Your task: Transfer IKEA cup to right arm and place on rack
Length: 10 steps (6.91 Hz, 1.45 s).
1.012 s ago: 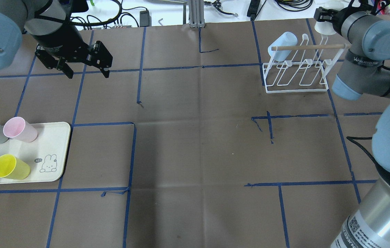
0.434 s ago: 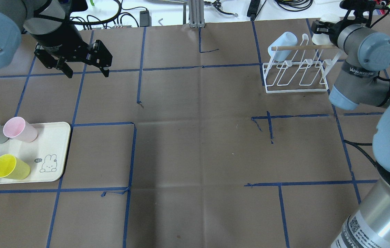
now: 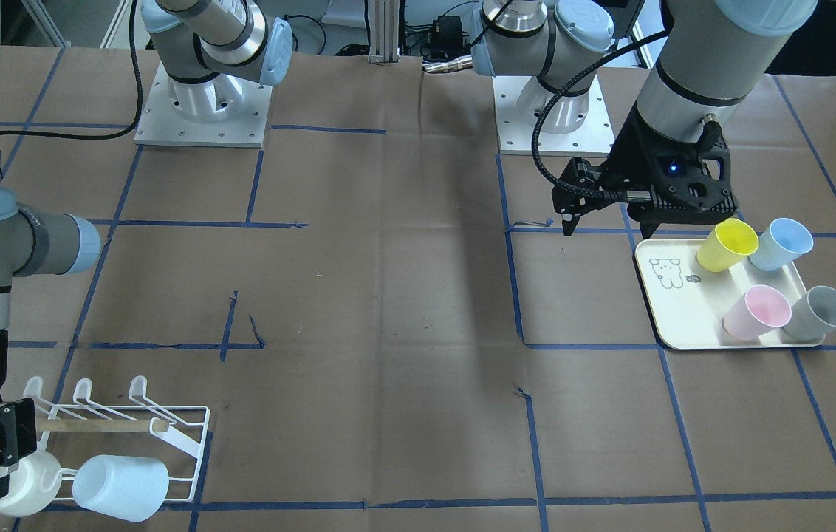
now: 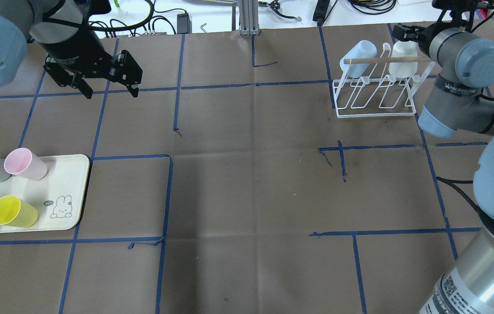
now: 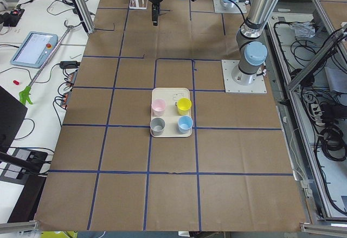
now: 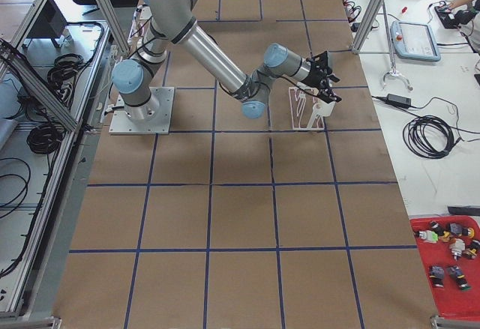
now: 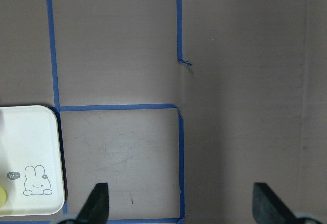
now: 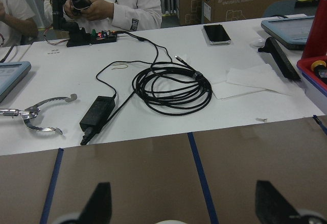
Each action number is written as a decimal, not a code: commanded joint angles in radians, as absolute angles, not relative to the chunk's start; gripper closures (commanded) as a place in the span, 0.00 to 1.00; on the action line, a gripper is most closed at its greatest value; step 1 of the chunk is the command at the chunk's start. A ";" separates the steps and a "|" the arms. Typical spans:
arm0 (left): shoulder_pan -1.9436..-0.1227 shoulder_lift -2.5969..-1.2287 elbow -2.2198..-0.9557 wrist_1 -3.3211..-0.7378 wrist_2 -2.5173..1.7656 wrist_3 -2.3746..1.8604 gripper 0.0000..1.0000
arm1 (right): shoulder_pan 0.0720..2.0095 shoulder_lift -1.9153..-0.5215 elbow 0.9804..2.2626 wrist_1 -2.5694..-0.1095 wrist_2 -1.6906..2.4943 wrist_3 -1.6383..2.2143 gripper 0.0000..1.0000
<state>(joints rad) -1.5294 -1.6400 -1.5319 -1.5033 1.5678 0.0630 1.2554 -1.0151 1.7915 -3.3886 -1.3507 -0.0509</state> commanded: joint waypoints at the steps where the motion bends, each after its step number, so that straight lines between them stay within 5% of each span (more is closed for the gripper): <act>1: -1.529 -1.641 -1.531 -1.503 1.568 0.061 0.01 | 1.262 -1.031 1.740 -3.381 -1.350 -0.052 0.00; 10: -1.529 -1.641 -1.531 -1.503 1.568 0.063 0.01 | 1.445 -1.347 1.517 -2.008 -1.492 -0.046 0.00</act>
